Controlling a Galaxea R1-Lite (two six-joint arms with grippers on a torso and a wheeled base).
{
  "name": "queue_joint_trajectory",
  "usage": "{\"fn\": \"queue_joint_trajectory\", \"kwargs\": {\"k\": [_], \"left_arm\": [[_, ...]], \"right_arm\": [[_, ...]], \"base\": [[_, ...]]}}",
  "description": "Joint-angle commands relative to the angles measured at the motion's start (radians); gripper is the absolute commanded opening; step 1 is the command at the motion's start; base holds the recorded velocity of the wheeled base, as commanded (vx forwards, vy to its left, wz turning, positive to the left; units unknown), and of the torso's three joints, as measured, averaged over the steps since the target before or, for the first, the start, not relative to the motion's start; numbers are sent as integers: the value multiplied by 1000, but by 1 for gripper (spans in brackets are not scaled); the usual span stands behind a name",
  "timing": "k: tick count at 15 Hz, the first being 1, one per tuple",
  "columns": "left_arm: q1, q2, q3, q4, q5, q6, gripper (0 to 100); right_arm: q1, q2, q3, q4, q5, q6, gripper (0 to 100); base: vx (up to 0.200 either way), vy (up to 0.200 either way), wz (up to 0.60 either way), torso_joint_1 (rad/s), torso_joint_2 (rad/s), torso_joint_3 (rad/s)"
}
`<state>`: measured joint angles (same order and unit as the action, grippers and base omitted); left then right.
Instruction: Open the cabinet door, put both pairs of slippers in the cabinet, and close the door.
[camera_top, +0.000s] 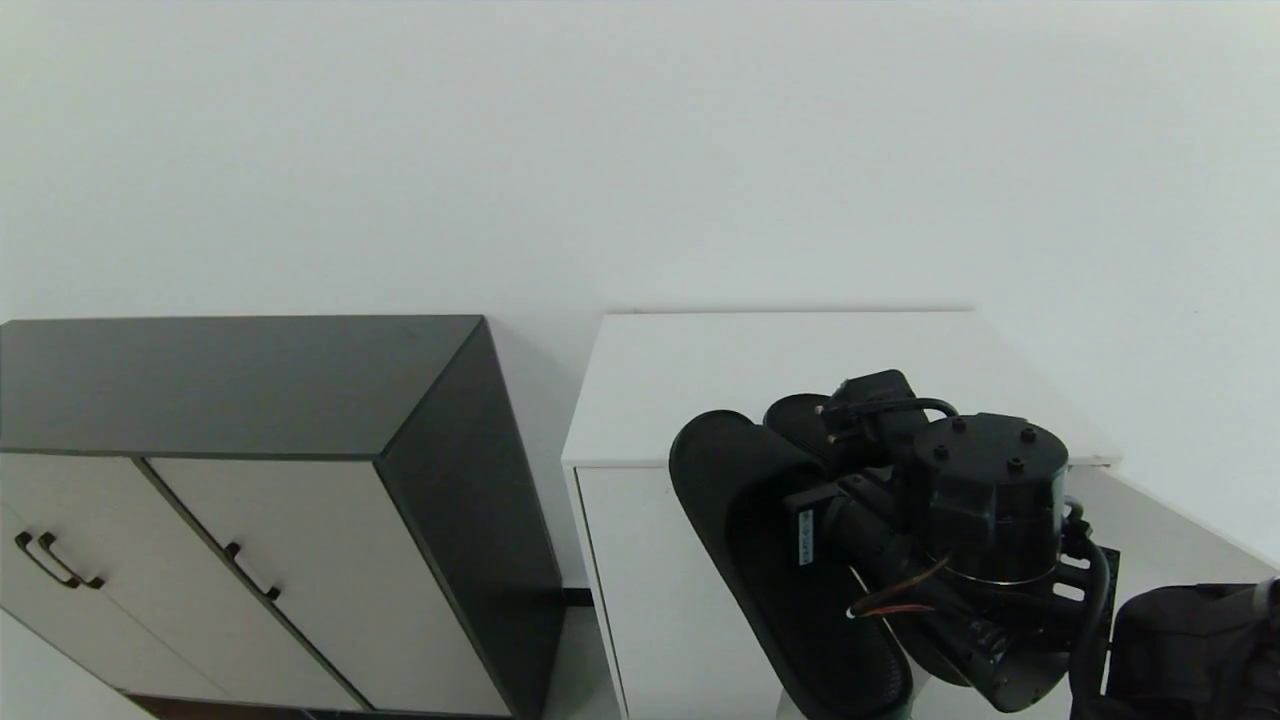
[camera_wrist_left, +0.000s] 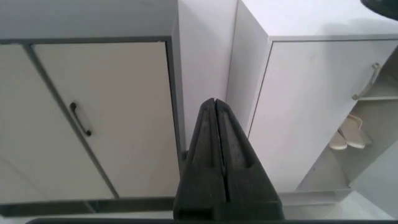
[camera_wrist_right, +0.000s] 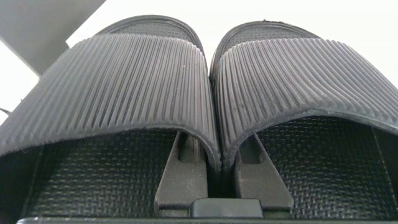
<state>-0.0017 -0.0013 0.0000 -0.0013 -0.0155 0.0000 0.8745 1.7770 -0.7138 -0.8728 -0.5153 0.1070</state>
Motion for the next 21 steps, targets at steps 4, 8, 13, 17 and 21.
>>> {"fn": "queue_joint_trajectory", "kwargs": {"k": [4, 8, 13, 17, 21], "left_arm": [[0, 1, 0, 0, 0, 0, 0], [0, 1, 0, 0, 0, 0, 0], [0, 1, 0, 0, 0, 0, 0], [0, 1, 0, 0, 2, 0, 0], [0, 1, 0, 0, 3, 2, 0]], "right_arm": [[0, 9, 5, 0, 0, -1, 0], [-2, 9, 11, 0, 0, -1, 0], [-2, 9, 16, 0, 0, -3, 0], [-3, 7, 17, 0, 0, -3, 0], [-3, 9, 17, 0, 0, -3, 0]], "base": [[-200, 0, 0, 2, 5, 4], [0, 0, 0, 0, 0, 0], [0, 0, 0, 0, 0, 0], [0, 0, 0, 0, 0, 0], [0, -200, 0, 2, 1, 2]]}}
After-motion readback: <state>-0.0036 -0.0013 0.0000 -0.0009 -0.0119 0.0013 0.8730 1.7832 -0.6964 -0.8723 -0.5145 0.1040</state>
